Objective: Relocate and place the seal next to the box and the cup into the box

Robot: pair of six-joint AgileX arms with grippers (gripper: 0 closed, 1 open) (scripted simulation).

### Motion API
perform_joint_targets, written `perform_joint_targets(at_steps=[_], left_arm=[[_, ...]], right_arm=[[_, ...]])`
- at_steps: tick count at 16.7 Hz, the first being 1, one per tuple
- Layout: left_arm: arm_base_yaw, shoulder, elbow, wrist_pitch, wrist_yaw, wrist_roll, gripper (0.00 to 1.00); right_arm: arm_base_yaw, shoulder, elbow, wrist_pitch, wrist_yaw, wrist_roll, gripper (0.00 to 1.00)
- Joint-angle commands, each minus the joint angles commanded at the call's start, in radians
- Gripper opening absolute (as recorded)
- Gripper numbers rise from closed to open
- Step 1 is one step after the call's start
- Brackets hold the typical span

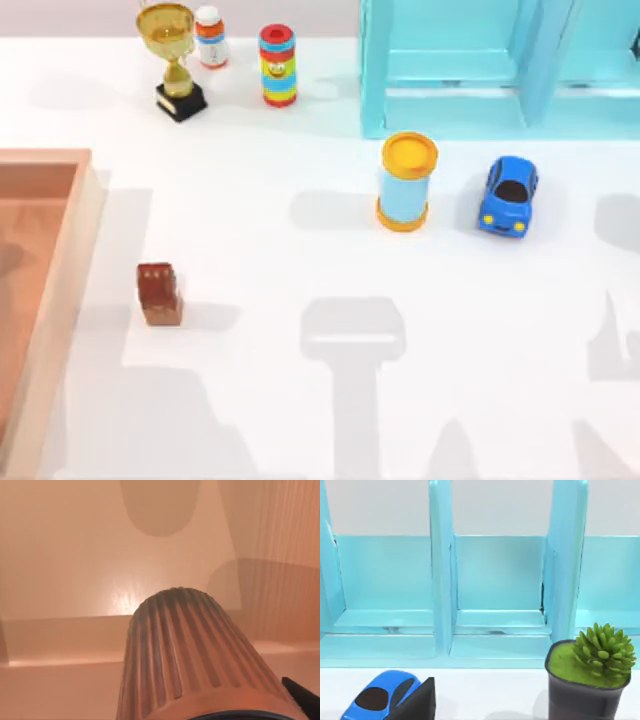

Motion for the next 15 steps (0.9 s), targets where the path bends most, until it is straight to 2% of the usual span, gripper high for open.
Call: perform_joint_targets(at_steps=[11, 15], left_arm=[[0.016, 0.044, -0.163, 0.206, 0.002, 0.013, 0.00], [0.017, 0.047, -0.172, 0.216, 0.001, 0.015, 0.00]], right_arm=[[0.000, 0.000, 0.000, 0.000, 0.000, 0.000, 1.00], [0.000, 0.000, 0.000, 0.000, 0.000, 0.000, 1.00]])
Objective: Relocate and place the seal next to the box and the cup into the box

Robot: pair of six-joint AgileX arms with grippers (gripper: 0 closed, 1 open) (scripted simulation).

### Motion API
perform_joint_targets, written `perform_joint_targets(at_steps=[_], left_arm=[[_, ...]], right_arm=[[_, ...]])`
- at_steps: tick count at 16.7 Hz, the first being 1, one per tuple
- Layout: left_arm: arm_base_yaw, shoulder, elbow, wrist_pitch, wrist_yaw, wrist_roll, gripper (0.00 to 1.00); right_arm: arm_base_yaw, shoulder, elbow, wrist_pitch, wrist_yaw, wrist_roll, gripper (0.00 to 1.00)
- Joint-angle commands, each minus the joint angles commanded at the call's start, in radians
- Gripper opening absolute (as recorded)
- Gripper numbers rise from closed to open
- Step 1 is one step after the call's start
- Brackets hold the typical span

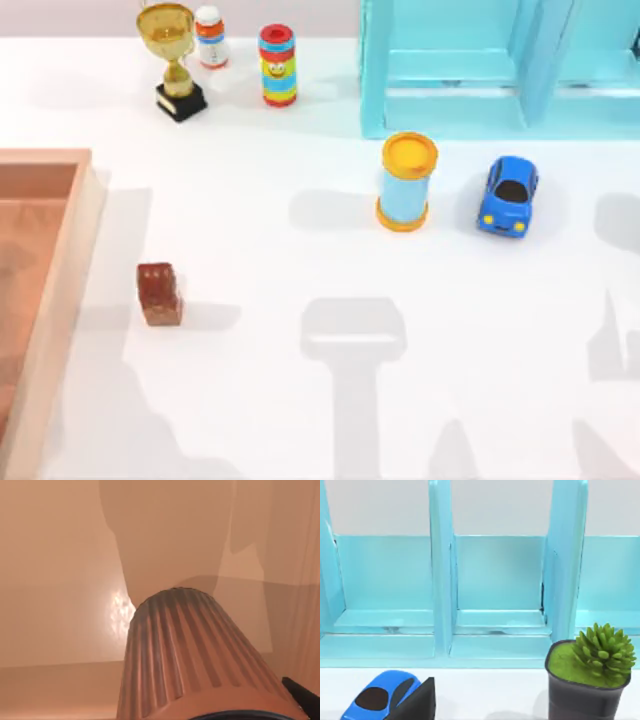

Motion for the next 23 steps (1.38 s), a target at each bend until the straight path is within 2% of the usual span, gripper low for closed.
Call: perform_joint_targets(at_steps=[1, 14, 23], left_arm=[[0.000, 0.000, 0.000, 0.000, 0.000, 0.000, 0.00], [0.000, 0.000, 0.000, 0.000, 0.000, 0.000, 0.98], [-0.001, -0.001, 0.000, 0.000, 0.000, 0.000, 1.00]], right_arm=[[0.000, 0.000, 0.000, 0.000, 0.000, 0.000, 1.00], [0.000, 0.000, 0.000, 0.000, 0.000, 0.000, 1.00], [0.000, 0.000, 0.000, 0.000, 0.000, 0.000, 1.00]])
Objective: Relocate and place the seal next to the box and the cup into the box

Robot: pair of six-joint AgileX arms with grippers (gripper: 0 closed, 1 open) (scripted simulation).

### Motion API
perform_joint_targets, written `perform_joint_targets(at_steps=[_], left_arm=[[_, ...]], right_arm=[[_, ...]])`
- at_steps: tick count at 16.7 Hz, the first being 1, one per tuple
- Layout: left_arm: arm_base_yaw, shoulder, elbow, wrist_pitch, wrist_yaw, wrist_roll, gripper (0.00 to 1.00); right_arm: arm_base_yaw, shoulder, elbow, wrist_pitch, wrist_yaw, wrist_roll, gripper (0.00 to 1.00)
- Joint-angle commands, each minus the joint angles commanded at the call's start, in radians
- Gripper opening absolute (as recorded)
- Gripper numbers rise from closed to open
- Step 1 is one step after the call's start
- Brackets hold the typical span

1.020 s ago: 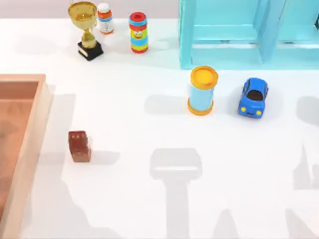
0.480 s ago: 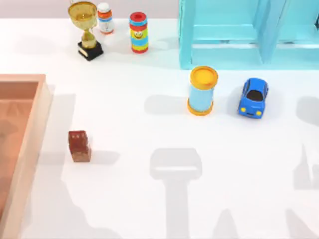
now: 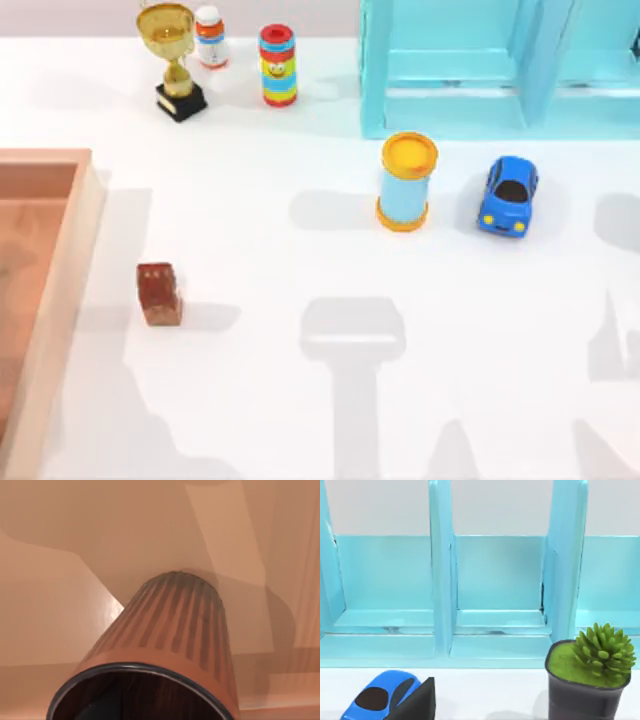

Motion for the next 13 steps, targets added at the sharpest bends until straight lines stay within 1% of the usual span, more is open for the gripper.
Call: perform_joint_targets(at_steps=[3, 10, 13], left_arm=[[0.010, -0.001, 0.034, -0.035, -0.013, 0.007, 1.00], [0.023, -0.016, 0.208, -0.216, -0.052, 0.048, 1.00], [0.030, -0.028, 0.264, -0.293, -0.044, 0.036, 1.00]], right_arm=[[0.000, 0.000, 0.000, 0.000, 0.000, 0.000, 1.00], [0.000, 0.000, 0.000, 0.000, 0.000, 0.000, 1.00], [0.000, 0.000, 0.000, 0.000, 0.000, 0.000, 1.00]])
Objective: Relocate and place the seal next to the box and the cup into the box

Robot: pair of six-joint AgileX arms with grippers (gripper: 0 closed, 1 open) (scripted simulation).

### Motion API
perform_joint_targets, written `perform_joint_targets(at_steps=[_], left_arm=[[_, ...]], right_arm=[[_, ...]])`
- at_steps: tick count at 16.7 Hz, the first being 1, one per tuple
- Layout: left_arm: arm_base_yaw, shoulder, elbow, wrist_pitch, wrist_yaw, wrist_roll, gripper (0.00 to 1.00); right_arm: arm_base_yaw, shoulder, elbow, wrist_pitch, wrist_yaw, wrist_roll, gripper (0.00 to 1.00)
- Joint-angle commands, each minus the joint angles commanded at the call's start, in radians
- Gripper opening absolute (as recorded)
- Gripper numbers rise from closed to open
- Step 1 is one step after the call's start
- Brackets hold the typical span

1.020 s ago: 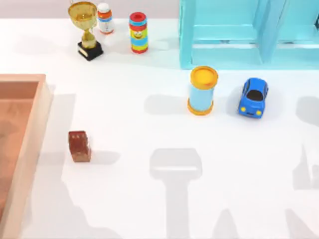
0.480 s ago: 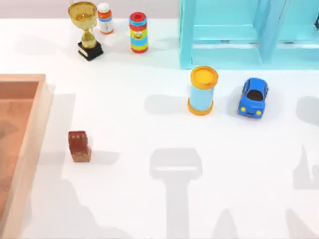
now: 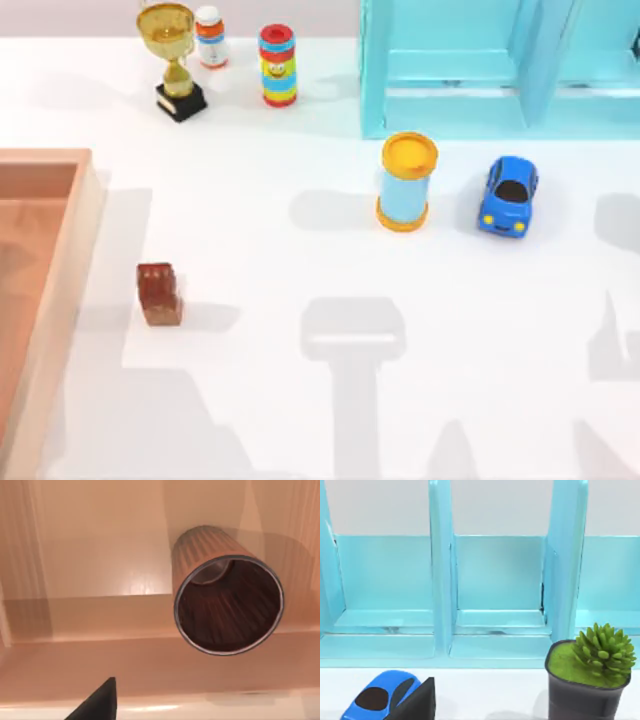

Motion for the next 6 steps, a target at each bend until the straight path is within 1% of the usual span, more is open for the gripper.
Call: perform_joint_targets(at_steps=[3, 6], left_arm=[[-0.026, -0.021, 0.062, -0.089, 0.032, -0.026, 1.00], [-0.036, -0.032, 0.085, -0.114, 0.044, -0.043, 1.00]], right_arm=[[0.000, 0.000, 0.000, 0.000, 0.000, 0.000, 1.00], [0.000, 0.000, 0.000, 0.000, 0.000, 0.000, 1.00]])
